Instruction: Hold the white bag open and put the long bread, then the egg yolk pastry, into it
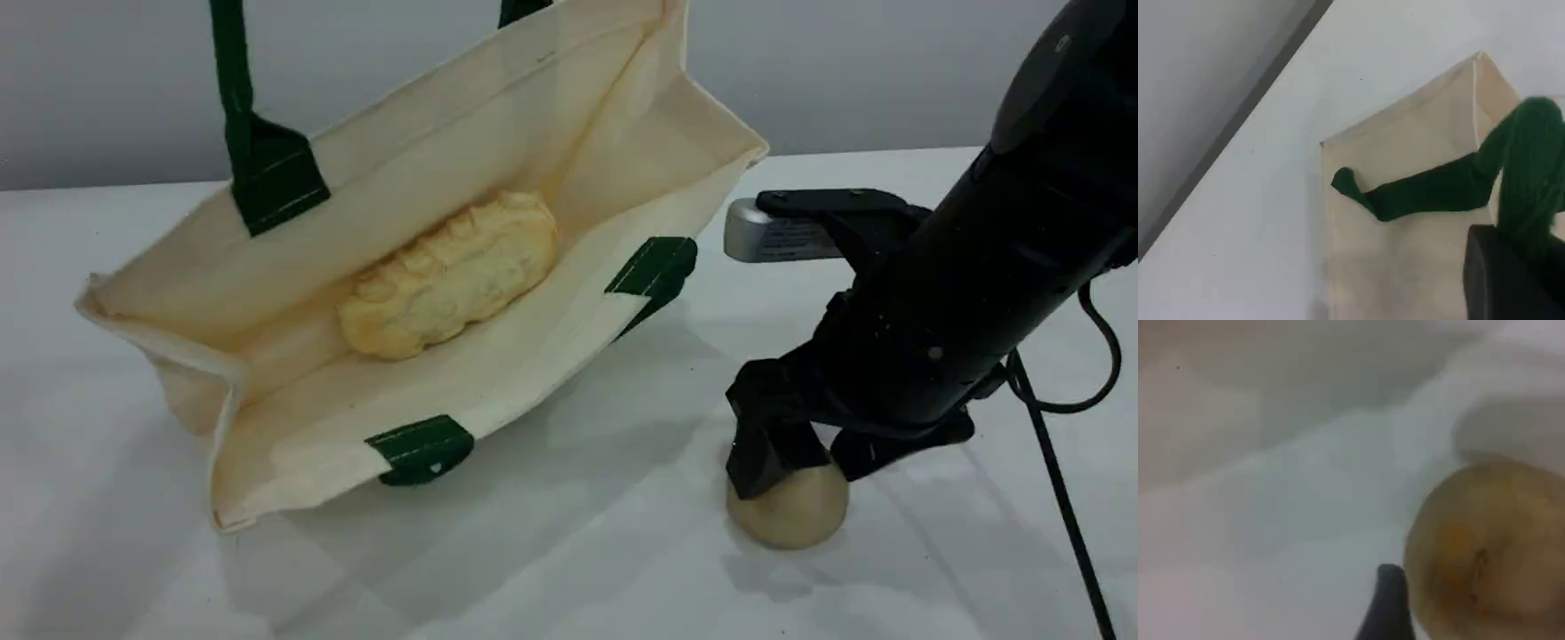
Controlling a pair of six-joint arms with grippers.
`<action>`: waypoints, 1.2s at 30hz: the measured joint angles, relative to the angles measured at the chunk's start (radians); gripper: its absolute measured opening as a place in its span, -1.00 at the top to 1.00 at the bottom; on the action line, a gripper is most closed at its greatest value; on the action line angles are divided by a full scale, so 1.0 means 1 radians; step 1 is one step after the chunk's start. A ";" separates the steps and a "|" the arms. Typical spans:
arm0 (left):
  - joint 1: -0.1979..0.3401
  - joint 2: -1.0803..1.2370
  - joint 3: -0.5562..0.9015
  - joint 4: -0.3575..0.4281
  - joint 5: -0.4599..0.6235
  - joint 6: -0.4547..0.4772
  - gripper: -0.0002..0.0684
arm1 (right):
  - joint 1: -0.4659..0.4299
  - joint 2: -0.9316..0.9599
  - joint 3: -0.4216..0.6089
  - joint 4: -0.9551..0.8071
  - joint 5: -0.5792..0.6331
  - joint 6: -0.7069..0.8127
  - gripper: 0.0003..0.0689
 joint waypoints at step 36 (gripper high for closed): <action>0.000 0.000 0.000 0.000 0.000 0.000 0.72 | 0.000 0.009 0.003 -0.008 0.071 -0.011 0.27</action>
